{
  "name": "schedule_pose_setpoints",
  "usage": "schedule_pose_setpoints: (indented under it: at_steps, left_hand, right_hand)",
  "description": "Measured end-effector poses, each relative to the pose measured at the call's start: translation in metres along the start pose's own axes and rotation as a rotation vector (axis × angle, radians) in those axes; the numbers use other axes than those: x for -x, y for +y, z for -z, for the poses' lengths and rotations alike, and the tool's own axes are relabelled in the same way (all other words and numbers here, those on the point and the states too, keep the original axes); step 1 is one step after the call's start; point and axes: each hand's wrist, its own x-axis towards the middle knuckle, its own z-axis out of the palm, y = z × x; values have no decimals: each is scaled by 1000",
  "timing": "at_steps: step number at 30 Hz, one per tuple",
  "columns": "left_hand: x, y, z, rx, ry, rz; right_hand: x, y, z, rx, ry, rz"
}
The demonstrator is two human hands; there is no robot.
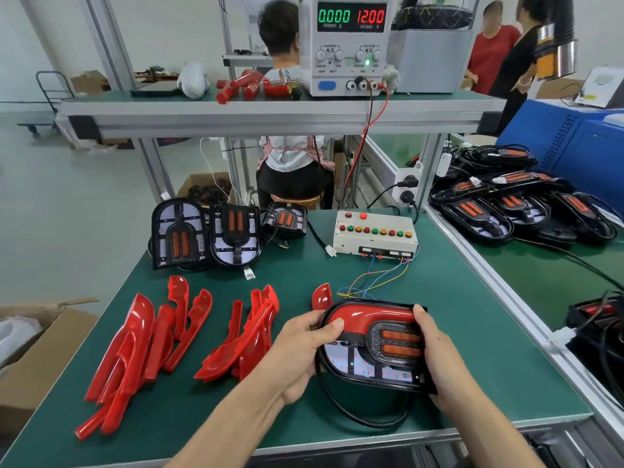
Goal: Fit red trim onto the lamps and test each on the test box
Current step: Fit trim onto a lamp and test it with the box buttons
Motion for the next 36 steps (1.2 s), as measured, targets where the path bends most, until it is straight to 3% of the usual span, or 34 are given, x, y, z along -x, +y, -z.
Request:
schedule_pose_setpoints:
  at_steps: [5, 11, 16, 20, 24, 27, 32, 36]
  left_hand:
    - [2, 2, 3, -54, -31, 27]
    - [-6, 34, 17, -63, -86, 152]
    - [-22, 50, 20, -200, 37, 50]
    - [-35, 64, 14, -477, 30, -29]
    - [-47, 66, 5, -694, -71, -80]
    - [-51, 62, -3, -754, -54, -101]
    - [-34, 64, -7, -733, 134, -159]
    - [-4, 65, 16, -825, 390, -433]
  right_hand:
    - [9, 3, 16, -93, -98, -56]
    - [12, -9, 22, -71, -342, -112]
    - [12, -20, 21, 83, -593, -88]
    - [14, -15, 27, 137, -793, -118]
    - [16, -1, 25, 54, -761, -103]
    - [19, 4, 21, 18, -683, -83]
    - [20, 7, 21, -24, -597, -50]
    - [21, 10, 25, -89, -476, -48]
